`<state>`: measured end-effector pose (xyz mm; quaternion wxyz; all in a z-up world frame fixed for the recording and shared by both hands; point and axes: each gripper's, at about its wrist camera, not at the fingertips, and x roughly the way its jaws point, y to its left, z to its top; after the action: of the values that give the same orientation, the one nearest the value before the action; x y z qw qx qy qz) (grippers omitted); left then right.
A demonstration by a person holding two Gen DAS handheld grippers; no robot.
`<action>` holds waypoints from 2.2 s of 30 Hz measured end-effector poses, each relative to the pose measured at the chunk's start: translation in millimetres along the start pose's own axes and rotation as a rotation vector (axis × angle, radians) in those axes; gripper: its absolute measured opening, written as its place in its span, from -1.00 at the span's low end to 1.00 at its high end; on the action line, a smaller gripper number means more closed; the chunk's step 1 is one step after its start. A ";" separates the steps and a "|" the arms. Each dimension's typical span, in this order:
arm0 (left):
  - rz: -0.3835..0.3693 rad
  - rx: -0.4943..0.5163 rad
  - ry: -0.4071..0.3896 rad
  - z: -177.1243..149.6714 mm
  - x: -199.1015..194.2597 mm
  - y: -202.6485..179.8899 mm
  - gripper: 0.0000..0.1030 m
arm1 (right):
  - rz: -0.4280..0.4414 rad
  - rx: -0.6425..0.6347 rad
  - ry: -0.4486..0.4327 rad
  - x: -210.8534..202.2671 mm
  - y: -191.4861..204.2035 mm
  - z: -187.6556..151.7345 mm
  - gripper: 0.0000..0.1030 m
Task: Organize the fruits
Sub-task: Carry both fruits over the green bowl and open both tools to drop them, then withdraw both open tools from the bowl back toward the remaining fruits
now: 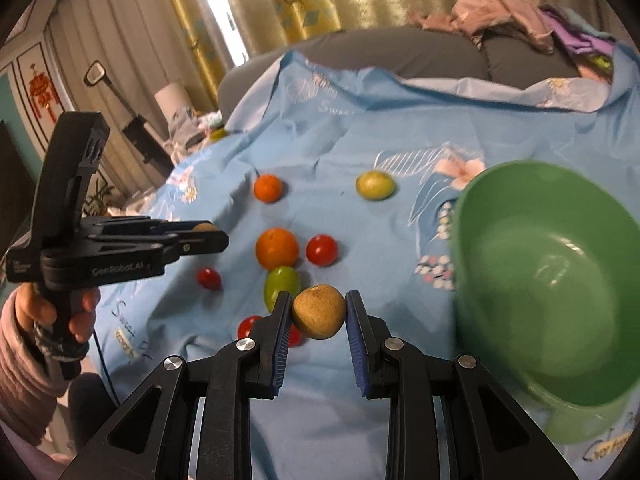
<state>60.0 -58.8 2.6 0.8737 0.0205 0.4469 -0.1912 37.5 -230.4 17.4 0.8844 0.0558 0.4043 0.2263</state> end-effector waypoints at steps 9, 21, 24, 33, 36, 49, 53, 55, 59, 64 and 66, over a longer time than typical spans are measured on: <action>-0.091 0.131 -0.059 28.7 -13.1 -67.3 -0.49 | -0.074 0.051 -0.114 -46.2 -23.3 -0.9 -0.44; -0.210 0.290 0.008 54.2 37.9 -163.4 -0.49 | -0.218 0.181 -0.133 -66.4 -83.7 -18.2 -0.44; -0.206 0.311 0.047 53.3 55.9 -173.2 -0.49 | -0.231 0.189 -0.123 -64.3 -89.2 -20.3 -0.44; -0.170 0.322 0.070 50.5 69.5 -173.9 -0.26 | -0.255 0.224 -0.097 -61.2 -98.2 -25.0 -0.44; -0.183 0.300 0.061 49.7 63.6 -169.0 0.08 | -0.251 0.232 -0.101 -62.7 -97.8 -26.3 -0.44; -0.244 -0.071 0.034 29.3 13.9 -79.4 0.98 | -0.215 0.182 -0.143 -78.4 -63.1 -20.8 -0.44; -0.303 -0.264 -0.009 14.6 -11.8 -32.3 0.98 | -0.197 0.152 -0.138 -78.4 -45.0 -18.8 -0.44; -0.340 -0.323 -0.047 6.9 -26.9 -16.8 0.98 | -0.181 0.127 -0.129 -76.1 -30.9 -17.4 -0.44; -0.460 -0.442 -0.216 -13.8 -68.0 16.1 0.98 | -0.157 0.076 -0.115 -72.4 -5.4 -14.2 -0.44; -0.511 -0.500 -0.539 -36.5 -127.4 38.8 0.99 | -0.131 0.022 -0.107 -71.0 21.1 -11.4 -0.44; -0.528 -0.498 -0.647 -49.0 -144.1 46.9 0.99 | -0.120 -0.005 -0.100 -68.9 33.0 -12.3 -0.44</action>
<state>-37.3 40.3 80.6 0.8677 -0.3638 0.1743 -0.2904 -22.7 -232.7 66.0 0.9156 0.0403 0.3617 0.1710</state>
